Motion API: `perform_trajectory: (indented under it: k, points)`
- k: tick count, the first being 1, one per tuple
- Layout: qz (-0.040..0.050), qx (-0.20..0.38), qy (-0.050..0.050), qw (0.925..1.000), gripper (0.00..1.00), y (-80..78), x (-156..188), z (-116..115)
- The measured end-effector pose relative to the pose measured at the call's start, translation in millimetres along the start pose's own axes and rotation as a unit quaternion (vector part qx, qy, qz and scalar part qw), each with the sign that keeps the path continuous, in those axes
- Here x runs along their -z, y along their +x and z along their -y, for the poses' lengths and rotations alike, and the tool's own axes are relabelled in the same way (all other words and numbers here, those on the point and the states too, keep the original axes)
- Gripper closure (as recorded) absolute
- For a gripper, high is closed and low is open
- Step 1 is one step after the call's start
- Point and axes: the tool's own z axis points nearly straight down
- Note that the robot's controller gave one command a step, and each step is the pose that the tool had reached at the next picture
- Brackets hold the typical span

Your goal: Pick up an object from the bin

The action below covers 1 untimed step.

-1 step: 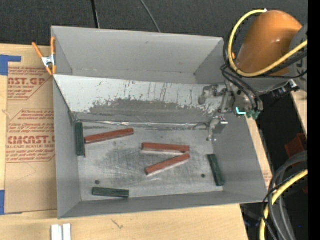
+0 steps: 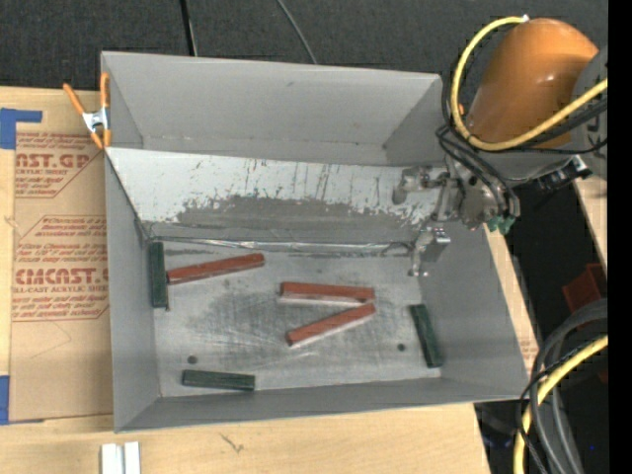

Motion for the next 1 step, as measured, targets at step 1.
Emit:
perform_trajectory:
  k: [1]
  points:
    - [0.0023,0.022,0.000,0.9998,1.00,37.2,-160.8,-50.7]
